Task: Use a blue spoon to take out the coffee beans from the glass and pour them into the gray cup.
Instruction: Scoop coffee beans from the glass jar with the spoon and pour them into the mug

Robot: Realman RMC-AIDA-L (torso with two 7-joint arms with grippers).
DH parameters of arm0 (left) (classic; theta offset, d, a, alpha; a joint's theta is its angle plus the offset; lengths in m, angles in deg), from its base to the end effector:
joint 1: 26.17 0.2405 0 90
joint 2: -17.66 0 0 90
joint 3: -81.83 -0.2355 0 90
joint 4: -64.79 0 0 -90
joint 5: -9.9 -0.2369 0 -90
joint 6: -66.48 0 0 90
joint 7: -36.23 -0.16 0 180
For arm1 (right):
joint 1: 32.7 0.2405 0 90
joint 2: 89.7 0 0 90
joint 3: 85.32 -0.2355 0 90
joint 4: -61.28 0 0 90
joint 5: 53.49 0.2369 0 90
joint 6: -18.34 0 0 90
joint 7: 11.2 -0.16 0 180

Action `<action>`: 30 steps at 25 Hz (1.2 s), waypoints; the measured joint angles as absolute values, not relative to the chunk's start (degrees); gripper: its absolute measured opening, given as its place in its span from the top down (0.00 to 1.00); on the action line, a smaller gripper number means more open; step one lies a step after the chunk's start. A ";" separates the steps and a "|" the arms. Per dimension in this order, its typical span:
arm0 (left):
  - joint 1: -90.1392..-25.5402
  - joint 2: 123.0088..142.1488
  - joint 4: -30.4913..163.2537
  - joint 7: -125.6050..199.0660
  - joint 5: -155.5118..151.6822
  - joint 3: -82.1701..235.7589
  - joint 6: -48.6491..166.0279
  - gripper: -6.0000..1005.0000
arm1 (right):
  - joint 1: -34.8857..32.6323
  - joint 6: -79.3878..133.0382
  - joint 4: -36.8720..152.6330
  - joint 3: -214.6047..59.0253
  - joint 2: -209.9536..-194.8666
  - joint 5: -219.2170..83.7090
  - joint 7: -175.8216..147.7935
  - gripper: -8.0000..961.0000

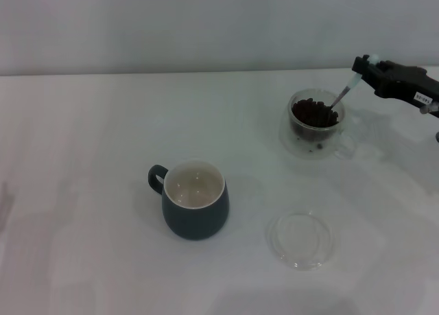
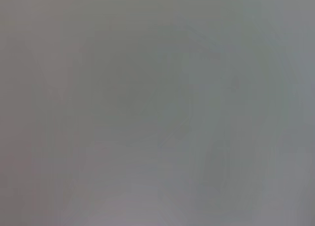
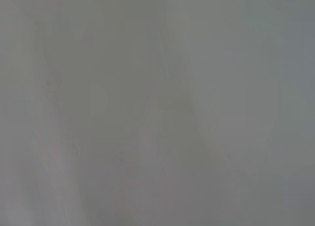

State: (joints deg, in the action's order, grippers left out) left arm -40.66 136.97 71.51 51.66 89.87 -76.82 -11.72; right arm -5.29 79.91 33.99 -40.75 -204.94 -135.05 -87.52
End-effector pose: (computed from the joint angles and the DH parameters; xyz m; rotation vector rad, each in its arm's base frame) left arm -0.3816 0.2690 -0.0030 -1.3972 -0.6881 -0.7401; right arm 0.3136 0.4023 0.0415 -2.0066 0.9100 0.8347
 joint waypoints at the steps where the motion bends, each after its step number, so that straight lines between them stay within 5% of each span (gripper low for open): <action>1: -40.60 136.95 71.50 51.67 89.87 -76.81 -11.70 0.14 | -5.32 79.91 34.12 -40.75 -204.92 -135.04 -88.24 0.84; 30: -40.41 136.87 71.25 51.53 89.87 -76.82 -11.47 0.14 | -5.60 77.82 40.70 -41.42 -204.93 -127.46 -105.47 0.84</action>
State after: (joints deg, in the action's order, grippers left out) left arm -40.41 136.87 71.25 51.53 89.87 -76.82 -11.47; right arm -5.60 77.82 40.70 -41.42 -204.93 -127.46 -105.47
